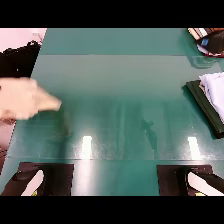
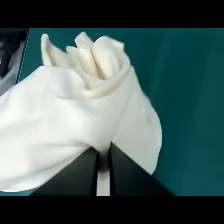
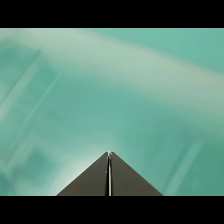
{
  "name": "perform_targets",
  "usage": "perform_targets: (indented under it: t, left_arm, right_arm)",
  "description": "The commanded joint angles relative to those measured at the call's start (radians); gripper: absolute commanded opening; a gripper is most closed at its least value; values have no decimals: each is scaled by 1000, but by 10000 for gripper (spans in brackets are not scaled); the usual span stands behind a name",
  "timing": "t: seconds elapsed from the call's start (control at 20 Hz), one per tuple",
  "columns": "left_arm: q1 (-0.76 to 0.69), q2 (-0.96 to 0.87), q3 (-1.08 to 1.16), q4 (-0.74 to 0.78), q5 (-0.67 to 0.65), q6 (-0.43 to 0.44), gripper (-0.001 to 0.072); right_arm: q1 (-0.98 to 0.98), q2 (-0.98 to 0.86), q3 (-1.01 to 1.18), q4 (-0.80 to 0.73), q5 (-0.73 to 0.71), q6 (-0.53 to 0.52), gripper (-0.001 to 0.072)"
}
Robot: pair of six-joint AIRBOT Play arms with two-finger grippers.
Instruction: Fold the shirts.
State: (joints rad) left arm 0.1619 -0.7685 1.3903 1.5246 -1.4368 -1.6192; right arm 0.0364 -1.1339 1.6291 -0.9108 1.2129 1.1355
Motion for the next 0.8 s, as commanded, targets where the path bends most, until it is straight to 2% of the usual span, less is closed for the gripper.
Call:
perform_targets:
  t: [0.0,0.1,0.3,0.4,0.5,0.55,0.6,0.75]
  left_arm:
    - [-195,0,184,-36,69,-40,21]
    - [-334,-36,183,-34,77,-77,21]
    - [-602,-211,171,-42,78,-86,22]
    - [-733,-333,171,-52,97,-82,25]
    - [-841,-458,171,-71,143,-17,38]
    - [-882,-518,171,-71,177,14,311]
    - [-902,-563,171,-70,212,23,542]
    - [-864,-609,171,-23,238,26,546]
  right_arm:
    - [-1,0,102,1,-72,0,16]
    - [-1,0,144,1,-92,0,16]
    - [0,1,173,2,-79,0,16]
    - [0,1,168,2,-49,0,16]
    - [0,0,168,2,-17,1,16]
    - [0,0,168,2,-7,0,16]
    - [0,0,168,2,-1,1,16]
    - [0,0,168,2,24,1,16]
